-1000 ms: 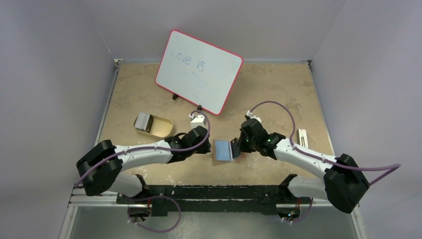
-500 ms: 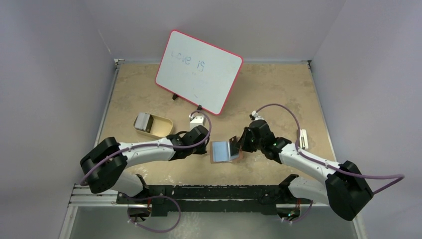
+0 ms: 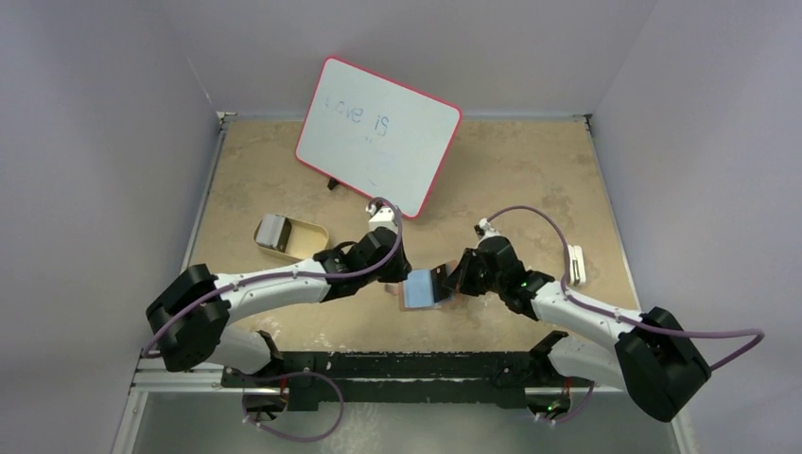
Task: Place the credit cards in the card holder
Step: Turn over the card slot in the card holder, then insert the credit card into the card holder.
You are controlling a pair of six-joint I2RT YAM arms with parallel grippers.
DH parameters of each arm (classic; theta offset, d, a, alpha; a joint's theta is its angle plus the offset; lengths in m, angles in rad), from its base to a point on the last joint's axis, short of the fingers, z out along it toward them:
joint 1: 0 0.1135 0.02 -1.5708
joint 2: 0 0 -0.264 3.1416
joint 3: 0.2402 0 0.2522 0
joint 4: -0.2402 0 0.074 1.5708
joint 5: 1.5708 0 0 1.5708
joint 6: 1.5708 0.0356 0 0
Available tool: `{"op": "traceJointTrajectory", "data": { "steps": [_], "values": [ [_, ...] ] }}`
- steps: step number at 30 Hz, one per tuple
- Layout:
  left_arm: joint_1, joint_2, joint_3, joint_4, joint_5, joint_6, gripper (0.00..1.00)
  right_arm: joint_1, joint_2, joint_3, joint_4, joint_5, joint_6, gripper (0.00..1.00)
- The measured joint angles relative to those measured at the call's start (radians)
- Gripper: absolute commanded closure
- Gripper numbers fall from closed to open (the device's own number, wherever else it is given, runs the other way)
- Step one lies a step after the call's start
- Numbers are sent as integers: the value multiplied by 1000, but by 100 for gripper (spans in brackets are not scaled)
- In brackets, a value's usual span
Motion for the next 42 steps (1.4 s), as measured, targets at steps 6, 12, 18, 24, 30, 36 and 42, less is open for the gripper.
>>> {"op": "traceJointTrajectory", "data": {
  "steps": [6, 12, 18, 24, 30, 36, 42],
  "values": [
    [0, 71, -64, 70, 11, 2, 96, 0, -34, -39, 52, -11, 13, 100],
    [0, 137, -104, 83, 9, 9, 97, 0, -51, -58, 89, -23, 27, 100],
    [0, 154, -109, 115, 9, 11, 97, 0, -45, -63, 132, -44, 37, 100],
    [0, 155, -109, 116, 7, 11, 98, 0, -20, -63, 140, -43, 41, 100],
    [0, 157, -109, 113, -3, 11, 98, -15, -63, -63, 108, -17, 31, 100],
    [0, 162, -107, 113, -6, 10, 98, -26, -55, -69, 119, -19, 26, 100],
    [0, 163, -107, 114, -6, 7, 98, -26, -47, -101, 156, -27, 28, 100]
  ]
}}
